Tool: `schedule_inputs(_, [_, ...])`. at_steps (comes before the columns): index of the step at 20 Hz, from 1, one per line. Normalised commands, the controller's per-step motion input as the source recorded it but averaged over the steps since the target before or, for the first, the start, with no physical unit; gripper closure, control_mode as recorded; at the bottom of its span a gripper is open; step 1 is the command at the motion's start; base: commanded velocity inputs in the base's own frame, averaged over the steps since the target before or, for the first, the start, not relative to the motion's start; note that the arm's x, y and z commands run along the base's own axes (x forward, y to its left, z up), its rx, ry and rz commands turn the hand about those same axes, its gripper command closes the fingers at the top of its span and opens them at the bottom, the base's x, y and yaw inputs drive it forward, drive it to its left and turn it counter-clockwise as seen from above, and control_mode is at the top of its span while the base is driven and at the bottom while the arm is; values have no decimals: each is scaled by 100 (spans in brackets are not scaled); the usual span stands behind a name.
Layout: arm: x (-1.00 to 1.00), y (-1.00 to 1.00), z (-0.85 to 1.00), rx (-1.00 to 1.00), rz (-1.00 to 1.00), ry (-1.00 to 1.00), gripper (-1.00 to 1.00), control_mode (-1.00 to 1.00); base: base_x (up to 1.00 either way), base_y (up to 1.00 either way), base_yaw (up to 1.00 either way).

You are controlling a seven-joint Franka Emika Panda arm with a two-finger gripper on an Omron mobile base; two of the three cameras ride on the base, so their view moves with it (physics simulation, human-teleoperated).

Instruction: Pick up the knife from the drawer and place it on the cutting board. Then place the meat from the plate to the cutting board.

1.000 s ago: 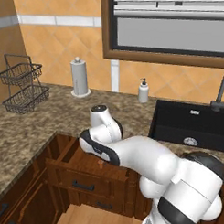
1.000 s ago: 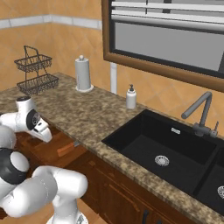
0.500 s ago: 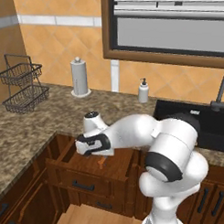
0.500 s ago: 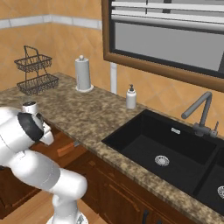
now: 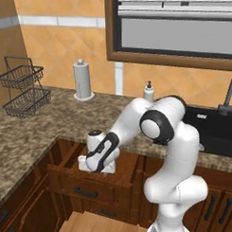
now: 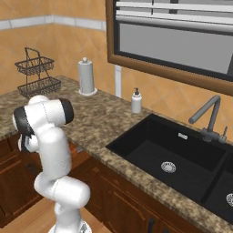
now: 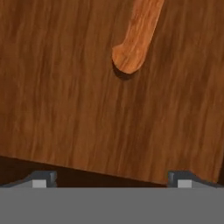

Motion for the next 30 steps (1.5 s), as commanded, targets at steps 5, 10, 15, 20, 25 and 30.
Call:
schedule_inputs(5, [-60,90,-56,-9,0,11,-100,-100,0,0,0])
schedule_inputs(10, [-100,90,29,-15,0,-6,-100,-100,0,0,0])
schedule_inputs(15, [-36,-3,94,-1,-7,-30,-100,-100,0,0,0])
schedule_inputs(20, [-2,-46,94,0,-9,-38,-100,-100,0,0,0])
schedule_inputs(25, [0,-47,74,0,-6,-30,-100,-100,0,0,0])
schedule_inputs(30, [17,-49,34,0,-2,-5,-100,-100,0,0,0])
